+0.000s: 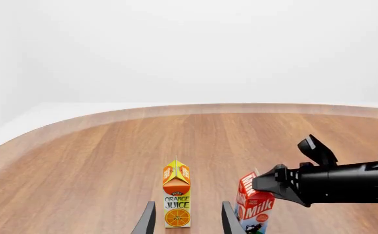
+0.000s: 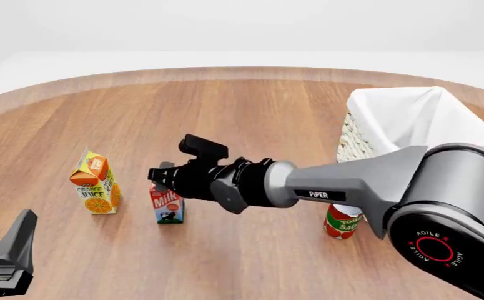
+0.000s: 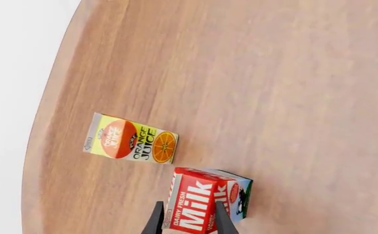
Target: Pick the milk and place it in the basket.
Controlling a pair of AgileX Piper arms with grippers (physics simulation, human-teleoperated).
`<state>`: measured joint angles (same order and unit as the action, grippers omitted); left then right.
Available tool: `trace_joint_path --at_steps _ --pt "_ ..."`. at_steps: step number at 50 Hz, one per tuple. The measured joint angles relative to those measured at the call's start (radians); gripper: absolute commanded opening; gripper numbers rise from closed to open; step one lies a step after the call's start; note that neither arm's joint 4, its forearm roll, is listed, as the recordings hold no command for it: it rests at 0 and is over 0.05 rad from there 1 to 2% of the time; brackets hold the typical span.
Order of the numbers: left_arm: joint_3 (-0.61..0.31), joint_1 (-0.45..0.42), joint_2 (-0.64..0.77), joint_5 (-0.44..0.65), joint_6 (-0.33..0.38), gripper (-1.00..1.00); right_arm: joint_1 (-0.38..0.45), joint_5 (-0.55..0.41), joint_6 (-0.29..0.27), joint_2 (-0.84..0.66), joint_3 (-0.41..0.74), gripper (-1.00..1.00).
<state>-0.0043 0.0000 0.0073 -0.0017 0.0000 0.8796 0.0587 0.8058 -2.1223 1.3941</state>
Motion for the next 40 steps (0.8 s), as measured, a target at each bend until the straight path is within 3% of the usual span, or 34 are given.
trace_joint_path --at_steps 26,40 --pt "0.0 0.0 0.0 0.0 0.0 1.0 -0.001 0.051 -0.038 0.079 -0.083 -1.0" --pt "0.0 0.0 0.0 0.0 0.0 1.0 -0.013 0.069 -0.085 0.169 -0.139 -1.0"
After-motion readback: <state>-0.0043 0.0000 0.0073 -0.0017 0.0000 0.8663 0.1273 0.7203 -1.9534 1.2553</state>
